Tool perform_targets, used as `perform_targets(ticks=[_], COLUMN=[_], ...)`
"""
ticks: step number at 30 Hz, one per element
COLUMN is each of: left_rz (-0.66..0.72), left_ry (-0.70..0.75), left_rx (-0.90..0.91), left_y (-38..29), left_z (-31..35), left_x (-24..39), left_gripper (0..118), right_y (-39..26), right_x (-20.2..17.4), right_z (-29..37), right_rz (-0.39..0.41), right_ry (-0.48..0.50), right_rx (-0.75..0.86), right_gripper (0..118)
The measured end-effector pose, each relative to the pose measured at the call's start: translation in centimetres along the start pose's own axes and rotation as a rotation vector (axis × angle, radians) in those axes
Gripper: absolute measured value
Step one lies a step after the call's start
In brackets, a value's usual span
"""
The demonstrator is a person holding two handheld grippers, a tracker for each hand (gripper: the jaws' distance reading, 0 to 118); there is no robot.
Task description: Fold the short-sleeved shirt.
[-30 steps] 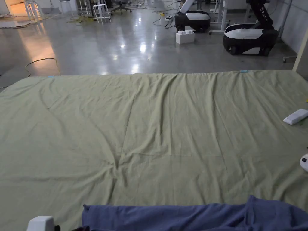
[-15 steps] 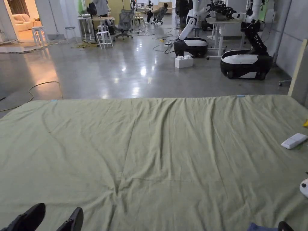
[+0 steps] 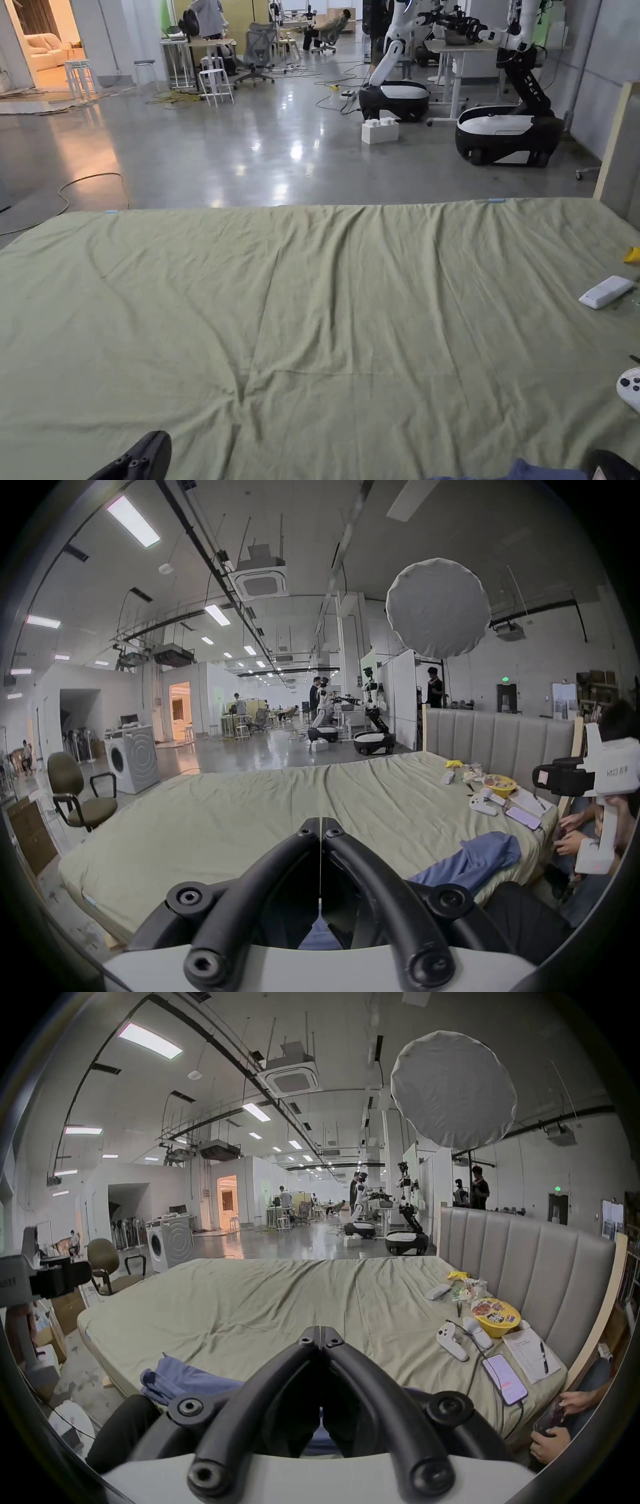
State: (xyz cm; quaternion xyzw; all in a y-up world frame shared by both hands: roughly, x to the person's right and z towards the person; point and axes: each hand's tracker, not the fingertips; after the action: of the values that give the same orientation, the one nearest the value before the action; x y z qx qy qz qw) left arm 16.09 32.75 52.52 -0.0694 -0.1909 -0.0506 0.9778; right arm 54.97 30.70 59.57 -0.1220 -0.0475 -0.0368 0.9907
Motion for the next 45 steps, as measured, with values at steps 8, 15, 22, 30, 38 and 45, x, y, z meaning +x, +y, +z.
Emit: perform_targets(ticks=[8,15,22,30,38,45], left_rz=[0.257,0.68,0.774,0.888,0.999,0.743], left_ry=[-0.018,-0.078,-0.148,-0.264,-0.205,-0.004], left_rx=[-0.252,-0.473,-0.692,-0.793,-0.651,-0.582], left_y=[-2.3,-12.1,-18.8,-19.2,-17.1,-11.1], left_z=[-2.9,-10.6,-17.9,-20.8,-18.1,-14.8], left_x=[-4.4,-13.3,-14.6,-13.8,-17.7,-22.4], left_gripper=[7,93,92,7,6,6], right_y=[-0.8,-2.6,-3.4,-4.0,-3.9,-3.8], right_x=[0.6,0.5,0.5,1.0,1.5,3.0], right_z=[-0.1,0.0,-0.4,-0.6,-0.2,-0.3], right_rz=[0.028,0.004,-0.02,-0.052,-0.051,-0.139], right_ry=[0.001,0.008,0.001,-0.002,-0.017,-0.015], right_rx=[-0.013,-0.106,-0.169,-0.202,-0.224,-0.21], right_gripper=[0,0,0,0,0,0])
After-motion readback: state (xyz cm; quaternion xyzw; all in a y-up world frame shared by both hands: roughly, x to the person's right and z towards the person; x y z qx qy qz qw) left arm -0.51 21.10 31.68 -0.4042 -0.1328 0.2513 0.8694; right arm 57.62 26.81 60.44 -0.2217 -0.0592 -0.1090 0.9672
